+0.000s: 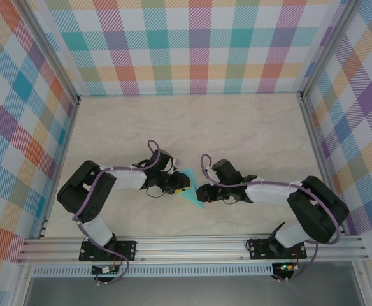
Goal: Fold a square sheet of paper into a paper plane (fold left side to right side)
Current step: Fourth fold the wing at the center of the table.
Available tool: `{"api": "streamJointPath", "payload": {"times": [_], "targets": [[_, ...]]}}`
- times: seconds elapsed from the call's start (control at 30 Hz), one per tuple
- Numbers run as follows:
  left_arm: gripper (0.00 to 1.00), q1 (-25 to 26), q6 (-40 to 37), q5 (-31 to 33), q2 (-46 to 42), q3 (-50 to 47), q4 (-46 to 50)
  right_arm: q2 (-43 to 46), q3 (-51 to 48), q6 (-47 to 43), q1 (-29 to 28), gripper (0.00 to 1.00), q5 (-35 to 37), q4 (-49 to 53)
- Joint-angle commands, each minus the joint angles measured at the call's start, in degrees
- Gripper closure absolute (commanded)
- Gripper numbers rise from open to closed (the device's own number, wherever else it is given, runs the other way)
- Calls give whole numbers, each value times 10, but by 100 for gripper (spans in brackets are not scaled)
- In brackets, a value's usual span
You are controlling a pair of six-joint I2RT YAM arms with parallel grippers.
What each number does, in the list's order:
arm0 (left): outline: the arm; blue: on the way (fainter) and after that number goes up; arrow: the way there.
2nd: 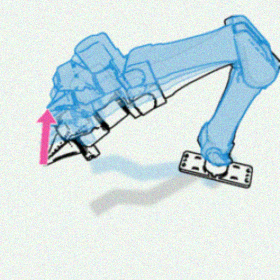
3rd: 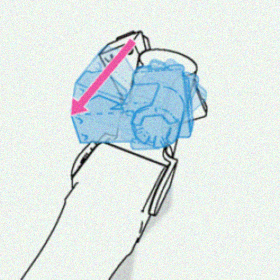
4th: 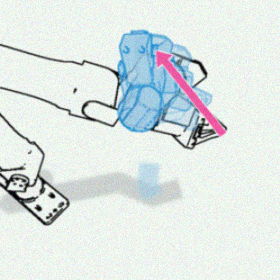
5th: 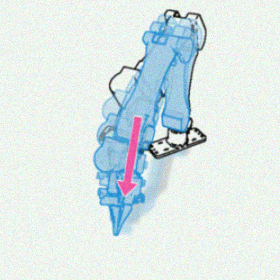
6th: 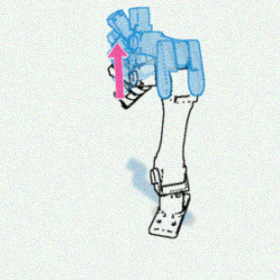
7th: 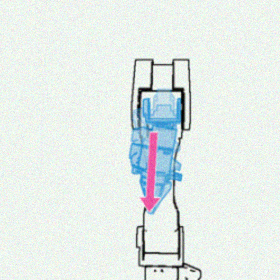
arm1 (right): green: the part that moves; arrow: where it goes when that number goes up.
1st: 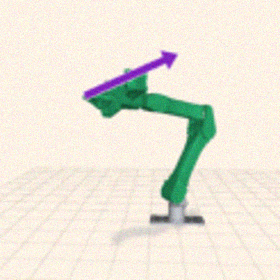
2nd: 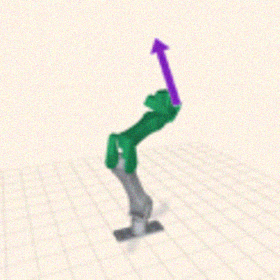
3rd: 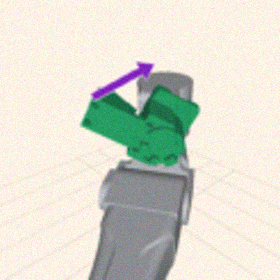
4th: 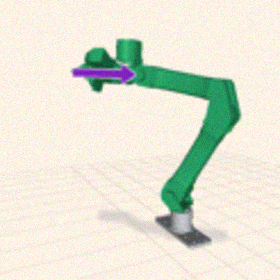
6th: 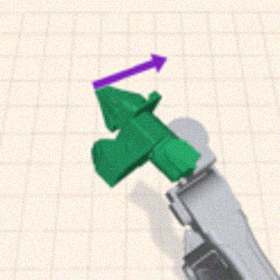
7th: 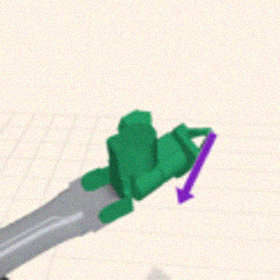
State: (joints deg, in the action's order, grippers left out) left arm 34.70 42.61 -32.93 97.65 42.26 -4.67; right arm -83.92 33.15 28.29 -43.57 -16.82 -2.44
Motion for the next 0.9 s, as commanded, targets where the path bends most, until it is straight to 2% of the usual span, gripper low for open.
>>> {"api": "streamJointPath", "payload": {"times": [0.0, 0.47, 0.87], "targets": [[63, 7, -11, 21, 11, 3, 23, -6, 5, -4, 2, 67, -25, 6], [63, 7, -13, 21, 6, 7, 28, -76, 53, -6, -8, 70, -50, 11], [63, 8, -16, 17, 2, 9, 29, -79, 44, -7, -8, 88, -53, 16]]}}
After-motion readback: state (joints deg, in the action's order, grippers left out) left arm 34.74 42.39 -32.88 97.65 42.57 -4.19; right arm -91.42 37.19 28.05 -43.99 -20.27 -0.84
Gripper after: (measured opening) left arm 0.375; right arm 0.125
